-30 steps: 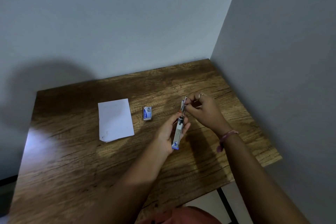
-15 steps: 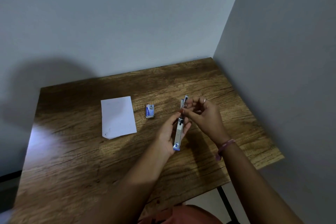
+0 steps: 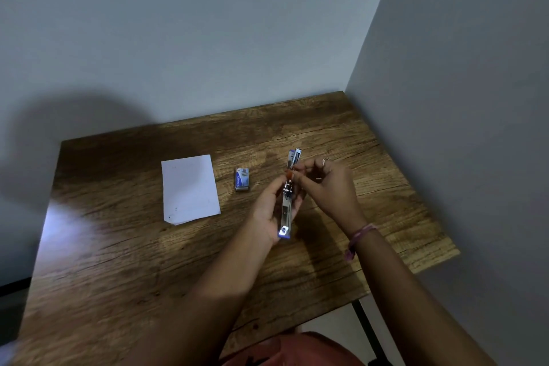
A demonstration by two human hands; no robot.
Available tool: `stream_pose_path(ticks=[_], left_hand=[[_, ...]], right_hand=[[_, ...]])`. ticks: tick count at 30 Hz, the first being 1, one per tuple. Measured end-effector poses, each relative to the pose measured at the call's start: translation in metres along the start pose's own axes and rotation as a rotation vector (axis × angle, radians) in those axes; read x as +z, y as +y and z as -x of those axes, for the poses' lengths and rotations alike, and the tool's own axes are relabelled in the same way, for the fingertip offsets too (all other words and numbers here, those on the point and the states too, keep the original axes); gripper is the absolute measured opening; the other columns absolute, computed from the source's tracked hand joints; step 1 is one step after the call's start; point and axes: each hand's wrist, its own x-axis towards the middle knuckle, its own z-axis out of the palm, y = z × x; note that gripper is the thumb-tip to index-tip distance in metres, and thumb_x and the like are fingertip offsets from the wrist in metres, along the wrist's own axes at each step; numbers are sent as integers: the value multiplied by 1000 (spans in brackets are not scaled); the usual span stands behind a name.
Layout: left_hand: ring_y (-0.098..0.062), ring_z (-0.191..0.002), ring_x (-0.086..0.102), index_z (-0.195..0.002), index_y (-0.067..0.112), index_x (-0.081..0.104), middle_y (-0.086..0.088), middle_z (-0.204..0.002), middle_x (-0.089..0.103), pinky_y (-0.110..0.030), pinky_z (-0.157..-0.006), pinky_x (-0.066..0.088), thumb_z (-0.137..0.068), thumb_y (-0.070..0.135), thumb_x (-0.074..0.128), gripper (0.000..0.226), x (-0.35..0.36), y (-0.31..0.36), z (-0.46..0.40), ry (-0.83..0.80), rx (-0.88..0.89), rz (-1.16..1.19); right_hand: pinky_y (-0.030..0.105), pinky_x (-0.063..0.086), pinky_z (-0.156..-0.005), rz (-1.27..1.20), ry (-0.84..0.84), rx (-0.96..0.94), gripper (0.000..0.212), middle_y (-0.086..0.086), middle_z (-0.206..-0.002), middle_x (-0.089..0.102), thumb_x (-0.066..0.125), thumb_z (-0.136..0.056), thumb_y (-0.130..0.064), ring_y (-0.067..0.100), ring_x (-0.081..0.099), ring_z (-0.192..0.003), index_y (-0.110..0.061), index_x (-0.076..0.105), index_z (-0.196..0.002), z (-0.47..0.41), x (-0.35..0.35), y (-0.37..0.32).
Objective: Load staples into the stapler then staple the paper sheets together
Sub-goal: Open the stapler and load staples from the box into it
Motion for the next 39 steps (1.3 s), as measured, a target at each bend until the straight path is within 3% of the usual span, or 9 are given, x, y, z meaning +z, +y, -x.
stream_pose_path(ticks=[5,8,10,12,16,19,24,29,39], left_hand=[[-17,-74,70,-97,4,69,-10,-83,73,-26,-65,60,-87,17,65,17,3,-4,-2,65,37,-23],[-15,-57,69,-87,5,70,-9,-73,71,-23,-48,56,-87,22,65,17,5,0,-1,63,6,-13],[-14,-54,67,-83,6,71,-8,-72,70,-22,-44,53,-86,22,66,18,4,3,-2,39,-27,-3],[-15,-54,67,-80,5,71,-9,-71,70,-22,-45,55,-88,23,63,21,2,6,-3,-14,-53,23],[-16,-54,69,-74,1,73,-10,-68,71,-23,-50,57,-91,21,58,30,-1,10,0,-89,-64,19],[-16,-54,69,-87,-3,65,-13,-67,70,-23,-49,57,-91,11,57,17,-1,9,2,-69,-36,71],[-15,-55,68,-93,-2,63,-12,-70,69,-23,-54,59,-89,10,60,13,0,3,2,-75,-53,50],[-14,-56,68,-95,-2,64,-11,-73,68,-23,-53,58,-88,10,61,14,1,1,3,-53,-54,65],[-15,-57,69,-90,-3,65,-12,-75,68,-24,-53,58,-82,10,66,15,0,-1,3,-21,-27,50]], right_hand=[[18,53,-75,108,11,-47,11,-10,-85,69,73,-80,-13,3,67,-82,-22,67,-85,5,3,4],[27,53,-80,248,-21,-155,7,-3,-89,69,71,-81,-10,9,65,-85,-15,69,-86,14,12,8],[19,49,-81,327,17,-229,8,0,-91,70,70,-82,-9,10,64,-85,-12,69,-89,20,17,8],[13,45,-84,362,39,-306,11,2,-96,70,69,-83,-10,12,64,-90,-11,69,-95,24,17,5],[24,44,-96,313,-91,-442,22,-1,-109,70,63,-87,-18,9,60,-108,-13,69,-108,25,4,6],[31,46,-92,279,-81,-386,25,-8,-107,67,53,-90,-23,8,58,-103,-17,68,-110,17,-13,9],[37,41,-76,660,106,-361,32,1,-94,58,46,-89,-23,18,52,-87,-23,65,-114,-10,-25,9],[41,40,-81,938,128,-423,37,3,-97,61,40,-86,-26,24,57,-88,-27,68,-111,-16,-25,4],[49,42,-90,1173,111,-625,31,6,-98,63,46,-89,-15,27,60,-90,-22,67,-110,-27,-26,14]])
